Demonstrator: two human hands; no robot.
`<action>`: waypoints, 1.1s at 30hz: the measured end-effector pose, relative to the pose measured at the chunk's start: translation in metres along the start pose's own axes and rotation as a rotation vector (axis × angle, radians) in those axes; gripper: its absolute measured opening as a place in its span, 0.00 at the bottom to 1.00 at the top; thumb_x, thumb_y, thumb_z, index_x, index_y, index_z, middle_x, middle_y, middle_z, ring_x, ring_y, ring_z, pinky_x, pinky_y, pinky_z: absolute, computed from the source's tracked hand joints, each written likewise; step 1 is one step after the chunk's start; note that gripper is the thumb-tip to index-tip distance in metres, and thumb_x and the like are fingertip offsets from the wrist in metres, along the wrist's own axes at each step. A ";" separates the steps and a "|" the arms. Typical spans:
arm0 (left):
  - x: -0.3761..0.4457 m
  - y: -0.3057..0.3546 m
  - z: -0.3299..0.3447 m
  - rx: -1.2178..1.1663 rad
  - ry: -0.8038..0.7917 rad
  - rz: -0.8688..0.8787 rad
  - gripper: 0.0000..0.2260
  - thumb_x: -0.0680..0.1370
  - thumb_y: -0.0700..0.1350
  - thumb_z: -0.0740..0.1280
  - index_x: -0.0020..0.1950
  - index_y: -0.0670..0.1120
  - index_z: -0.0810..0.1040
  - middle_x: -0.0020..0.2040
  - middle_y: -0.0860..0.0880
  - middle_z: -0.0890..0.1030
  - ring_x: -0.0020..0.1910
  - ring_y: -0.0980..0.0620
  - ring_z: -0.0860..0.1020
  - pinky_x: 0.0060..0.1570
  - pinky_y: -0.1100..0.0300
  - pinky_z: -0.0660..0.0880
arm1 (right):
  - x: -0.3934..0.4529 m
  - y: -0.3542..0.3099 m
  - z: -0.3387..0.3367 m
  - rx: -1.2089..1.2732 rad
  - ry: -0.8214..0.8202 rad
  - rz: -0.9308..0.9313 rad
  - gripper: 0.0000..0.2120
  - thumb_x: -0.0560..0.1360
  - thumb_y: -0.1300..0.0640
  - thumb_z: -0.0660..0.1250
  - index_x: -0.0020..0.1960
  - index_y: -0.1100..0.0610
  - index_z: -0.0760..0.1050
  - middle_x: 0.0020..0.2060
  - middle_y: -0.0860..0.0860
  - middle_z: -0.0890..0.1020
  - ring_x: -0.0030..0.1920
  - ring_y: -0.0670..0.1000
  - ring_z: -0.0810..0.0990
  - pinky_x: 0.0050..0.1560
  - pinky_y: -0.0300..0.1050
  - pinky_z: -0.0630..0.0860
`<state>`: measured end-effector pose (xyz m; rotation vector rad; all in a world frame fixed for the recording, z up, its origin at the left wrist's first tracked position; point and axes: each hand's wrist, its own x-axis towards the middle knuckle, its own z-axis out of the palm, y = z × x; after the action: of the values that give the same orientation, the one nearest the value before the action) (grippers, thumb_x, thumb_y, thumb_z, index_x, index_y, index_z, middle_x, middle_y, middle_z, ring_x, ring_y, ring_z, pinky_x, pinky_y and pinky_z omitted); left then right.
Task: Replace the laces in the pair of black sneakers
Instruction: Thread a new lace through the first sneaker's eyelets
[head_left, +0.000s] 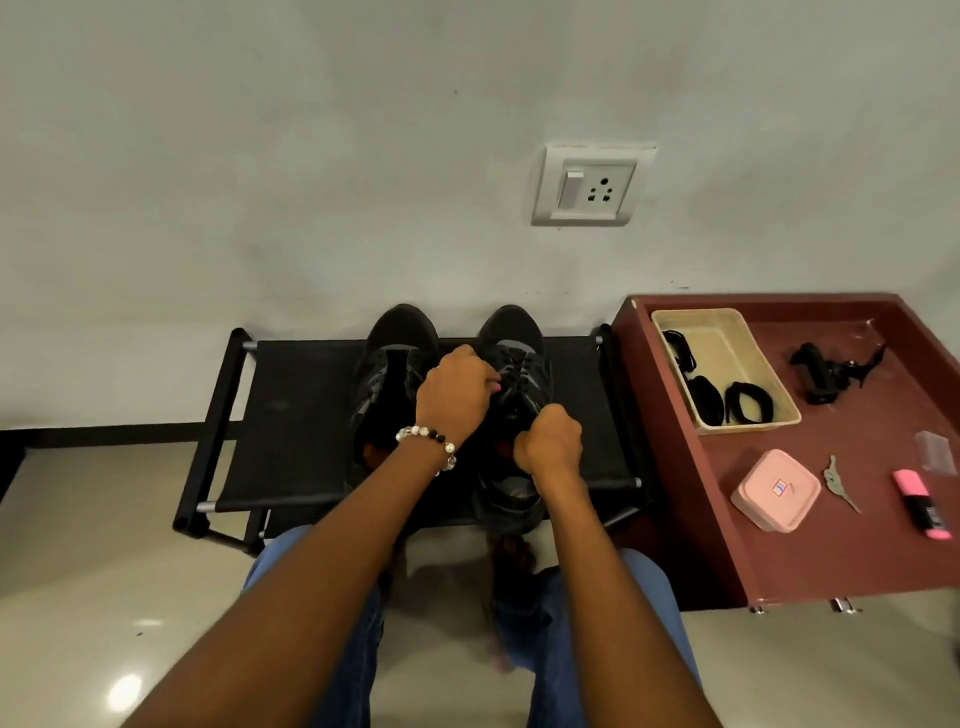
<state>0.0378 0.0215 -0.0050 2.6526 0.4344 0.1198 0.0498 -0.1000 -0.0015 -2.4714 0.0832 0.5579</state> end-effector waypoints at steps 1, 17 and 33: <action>-0.001 -0.003 0.004 -0.014 0.027 -0.007 0.09 0.79 0.48 0.66 0.55 0.48 0.83 0.54 0.46 0.76 0.51 0.45 0.78 0.44 0.55 0.75 | 0.000 0.000 0.001 -0.006 -0.003 -0.006 0.10 0.76 0.65 0.64 0.57 0.66 0.73 0.57 0.63 0.77 0.58 0.64 0.77 0.60 0.57 0.75; -0.007 0.009 -0.064 -1.345 0.034 -0.274 0.06 0.80 0.38 0.64 0.52 0.39 0.81 0.41 0.43 0.83 0.39 0.49 0.81 0.44 0.59 0.80 | 0.012 0.007 -0.015 0.247 0.191 -0.393 0.10 0.75 0.59 0.69 0.57 0.56 0.80 0.52 0.54 0.81 0.55 0.53 0.79 0.57 0.50 0.77; 0.019 -0.019 -0.060 -1.899 0.123 -0.499 0.19 0.80 0.30 0.57 0.70 0.40 0.70 0.58 0.40 0.79 0.63 0.46 0.78 0.68 0.51 0.69 | 0.004 0.006 -0.046 0.637 -0.264 -0.601 0.10 0.80 0.62 0.63 0.44 0.59 0.81 0.27 0.50 0.75 0.29 0.44 0.73 0.33 0.37 0.72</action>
<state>0.0410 0.0687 0.0402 0.6568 0.5530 0.3171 0.0695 -0.1308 0.0275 -1.6689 -0.4950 0.4847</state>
